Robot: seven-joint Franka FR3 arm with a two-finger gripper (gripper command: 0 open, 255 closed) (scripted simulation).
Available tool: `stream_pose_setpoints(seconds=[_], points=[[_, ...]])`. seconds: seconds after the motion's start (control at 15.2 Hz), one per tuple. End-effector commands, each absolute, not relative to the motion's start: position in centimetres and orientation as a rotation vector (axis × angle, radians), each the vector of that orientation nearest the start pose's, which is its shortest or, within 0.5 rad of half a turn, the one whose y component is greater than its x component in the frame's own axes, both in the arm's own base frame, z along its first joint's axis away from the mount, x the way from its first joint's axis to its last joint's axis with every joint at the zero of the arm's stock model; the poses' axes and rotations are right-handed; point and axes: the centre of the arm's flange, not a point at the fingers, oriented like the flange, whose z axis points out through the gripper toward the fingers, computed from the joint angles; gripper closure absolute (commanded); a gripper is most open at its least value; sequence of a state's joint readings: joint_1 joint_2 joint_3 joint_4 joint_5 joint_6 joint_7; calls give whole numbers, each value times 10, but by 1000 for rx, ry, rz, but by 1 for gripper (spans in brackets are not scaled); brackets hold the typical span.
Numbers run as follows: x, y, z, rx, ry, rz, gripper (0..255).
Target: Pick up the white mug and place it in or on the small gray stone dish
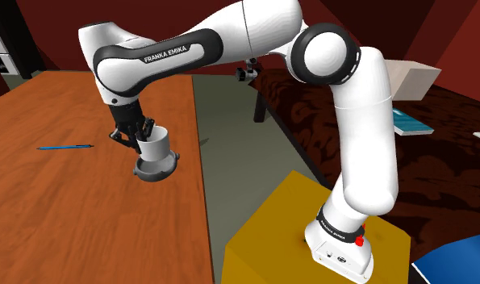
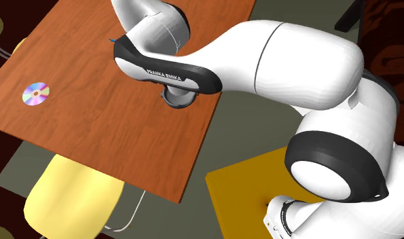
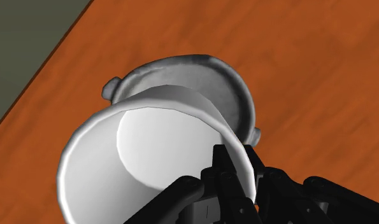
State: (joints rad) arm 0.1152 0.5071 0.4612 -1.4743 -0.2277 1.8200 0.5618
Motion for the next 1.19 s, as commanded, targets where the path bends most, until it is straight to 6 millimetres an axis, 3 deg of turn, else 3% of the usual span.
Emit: stream_pose_setpoints(seconds=[0.0,0.46,0.53,0.86,1.12], points=[[603,310,386,-3192,-71,146,255],[603,310,386,-3192,-71,146,255],[603,310,387,-3192,-71,146,0],[603,310,386,-3192,-71,146,0],[608,313,436,-3192,-71,146,0]])
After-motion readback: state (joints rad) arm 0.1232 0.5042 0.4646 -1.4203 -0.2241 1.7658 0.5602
